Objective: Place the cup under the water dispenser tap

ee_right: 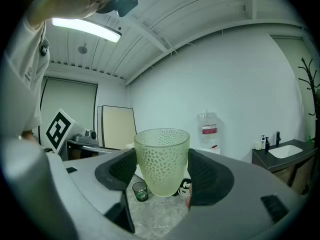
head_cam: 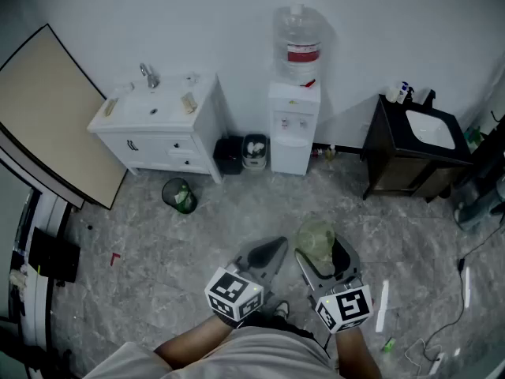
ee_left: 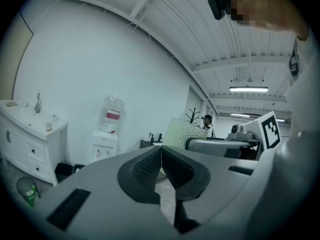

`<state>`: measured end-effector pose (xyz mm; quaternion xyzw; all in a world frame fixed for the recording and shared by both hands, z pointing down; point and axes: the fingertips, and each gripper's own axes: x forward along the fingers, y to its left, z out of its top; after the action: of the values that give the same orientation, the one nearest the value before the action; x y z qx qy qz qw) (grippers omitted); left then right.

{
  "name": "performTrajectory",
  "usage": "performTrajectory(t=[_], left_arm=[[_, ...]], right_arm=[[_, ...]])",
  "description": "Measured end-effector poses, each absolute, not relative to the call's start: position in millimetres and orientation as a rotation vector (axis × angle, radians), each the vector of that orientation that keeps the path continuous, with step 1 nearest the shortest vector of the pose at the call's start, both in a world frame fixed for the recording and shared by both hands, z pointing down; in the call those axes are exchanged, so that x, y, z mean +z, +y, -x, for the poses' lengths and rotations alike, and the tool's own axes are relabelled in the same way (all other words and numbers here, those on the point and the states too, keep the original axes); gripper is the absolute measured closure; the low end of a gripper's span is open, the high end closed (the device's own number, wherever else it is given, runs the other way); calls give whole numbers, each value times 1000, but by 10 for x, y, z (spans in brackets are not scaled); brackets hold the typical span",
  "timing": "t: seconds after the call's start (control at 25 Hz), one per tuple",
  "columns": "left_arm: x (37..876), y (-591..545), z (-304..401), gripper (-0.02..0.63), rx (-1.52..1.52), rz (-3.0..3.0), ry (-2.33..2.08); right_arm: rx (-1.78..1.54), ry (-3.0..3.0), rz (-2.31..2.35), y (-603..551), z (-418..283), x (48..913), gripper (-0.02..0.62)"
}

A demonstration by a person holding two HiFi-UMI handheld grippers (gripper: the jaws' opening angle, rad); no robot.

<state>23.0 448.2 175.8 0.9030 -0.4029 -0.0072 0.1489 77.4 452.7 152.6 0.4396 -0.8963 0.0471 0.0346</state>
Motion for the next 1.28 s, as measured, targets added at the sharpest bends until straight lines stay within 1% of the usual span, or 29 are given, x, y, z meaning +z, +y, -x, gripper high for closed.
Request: performTrajectory(t=[0.84, 1.12, 1.28], left_arm=[[1837, 4298, -489, 600, 1, -2584, -1205], [1939, 3797, -380, 600, -11, -2567, -1208], [2046, 3287, -262, 600, -18, -2563, -1200]], right_arm=[[194, -2839, -1286, 4313, -1014, 1577, 284], [191, -2809, -1283, 3823, -925, 1702, 284], [199, -2783, -1295, 3325, -834, 1829, 284]])
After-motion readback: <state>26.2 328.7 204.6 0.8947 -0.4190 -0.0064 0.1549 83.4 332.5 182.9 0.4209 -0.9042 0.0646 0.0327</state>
